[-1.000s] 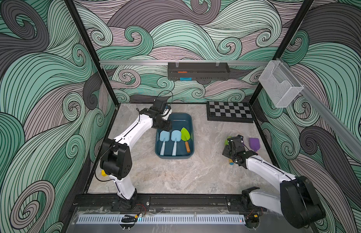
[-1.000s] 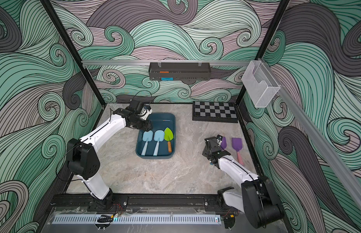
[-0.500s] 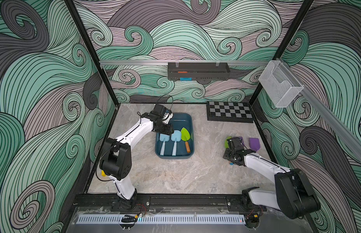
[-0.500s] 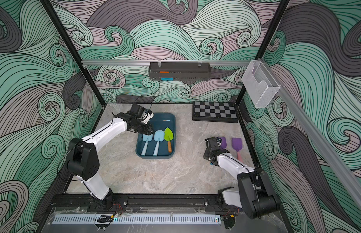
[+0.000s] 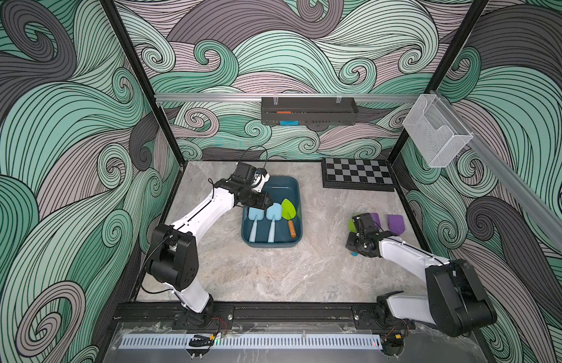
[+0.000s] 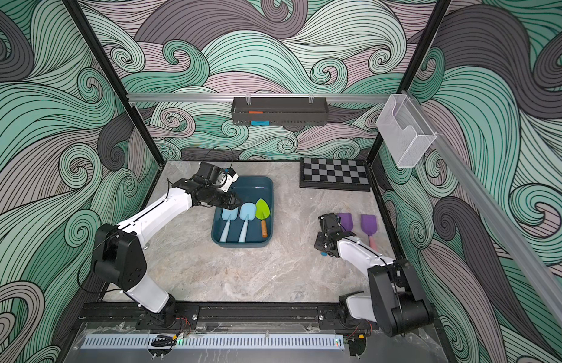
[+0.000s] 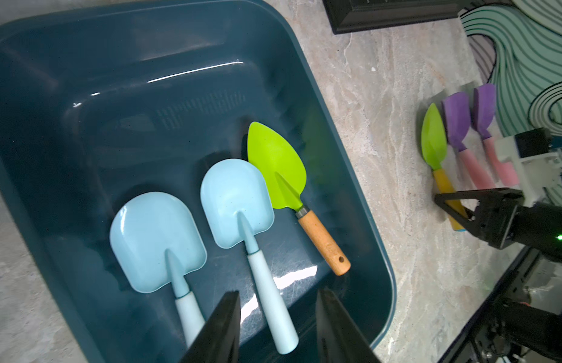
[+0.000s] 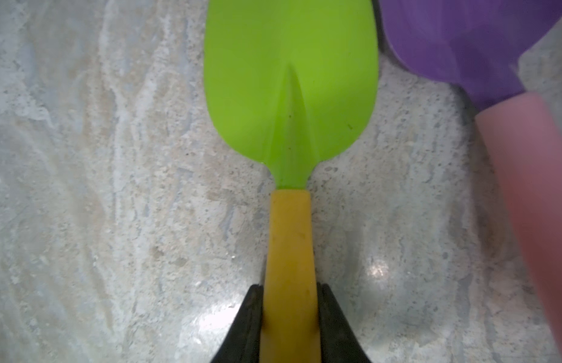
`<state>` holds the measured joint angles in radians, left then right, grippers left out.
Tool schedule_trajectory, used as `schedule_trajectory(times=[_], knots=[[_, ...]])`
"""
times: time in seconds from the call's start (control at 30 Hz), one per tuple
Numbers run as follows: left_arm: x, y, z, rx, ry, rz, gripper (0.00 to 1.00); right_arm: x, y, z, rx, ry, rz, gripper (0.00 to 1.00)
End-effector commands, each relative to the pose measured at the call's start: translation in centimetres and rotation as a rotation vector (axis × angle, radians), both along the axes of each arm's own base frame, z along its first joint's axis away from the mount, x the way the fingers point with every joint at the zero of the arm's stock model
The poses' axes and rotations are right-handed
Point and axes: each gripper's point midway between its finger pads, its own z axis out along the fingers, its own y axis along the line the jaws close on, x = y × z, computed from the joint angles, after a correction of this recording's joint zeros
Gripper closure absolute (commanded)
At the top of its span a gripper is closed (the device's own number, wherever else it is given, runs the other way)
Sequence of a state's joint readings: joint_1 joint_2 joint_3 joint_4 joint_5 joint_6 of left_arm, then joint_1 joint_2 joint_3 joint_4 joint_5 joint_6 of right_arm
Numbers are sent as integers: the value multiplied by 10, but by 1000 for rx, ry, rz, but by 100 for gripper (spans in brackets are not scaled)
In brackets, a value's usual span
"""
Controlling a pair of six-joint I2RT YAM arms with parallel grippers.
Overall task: Put the shovel into the storage box
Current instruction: Pick up the shovel from the center of the board, then place the shovel in the storage box.
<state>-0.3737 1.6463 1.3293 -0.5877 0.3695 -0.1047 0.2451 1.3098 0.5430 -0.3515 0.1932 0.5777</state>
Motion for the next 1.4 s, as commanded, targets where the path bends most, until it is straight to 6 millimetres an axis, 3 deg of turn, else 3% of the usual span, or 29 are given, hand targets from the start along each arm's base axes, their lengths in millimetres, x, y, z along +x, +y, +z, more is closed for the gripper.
schedule_trajectory(times=[0.0, 0.27, 0.43, 0.63, 0.8, 1.0, 1.07, 1.1, 1.17, 1.23, 1.3, 1.37], knots=[[-2, -24, 18, -146, -15, -46, 54, 12, 25, 20, 45, -60, 110, 95], [-8, -69, 30, -482, 51, -127, 48, 27, 107, 70, 91, -186, 367, 100], [-10, -85, 24, -505, 76, -148, 48, 23, 165, 104, 127, -256, 538, 99], [-6, -92, 19, -481, 64, -136, 48, 13, 205, 132, 144, -312, 642, 99], [-8, -97, 19, -479, 59, -143, 53, 5, 219, 142, 149, -340, 681, 99], [-12, -102, 22, -481, 55, -150, 88, 0, 222, 141, 147, -347, 683, 96], [-13, -102, 21, -477, 56, -151, 94, 0, 223, 141, 143, -357, 683, 93], [-14, -103, 21, -477, 55, -154, 96, -1, 222, 140, 139, -359, 686, 91], [-15, -104, 20, -477, 55, -158, 99, -1, 225, 140, 138, -377, 690, 77], [-15, -105, 22, -483, 55, -168, 100, -2, 227, 142, 142, -394, 702, 71], [-14, -106, 25, -488, 48, -178, 100, -3, 225, 144, 139, -413, 701, 55], [-10, -105, 31, -490, 38, -191, 100, -4, 219, 149, 134, -435, 690, 54]])
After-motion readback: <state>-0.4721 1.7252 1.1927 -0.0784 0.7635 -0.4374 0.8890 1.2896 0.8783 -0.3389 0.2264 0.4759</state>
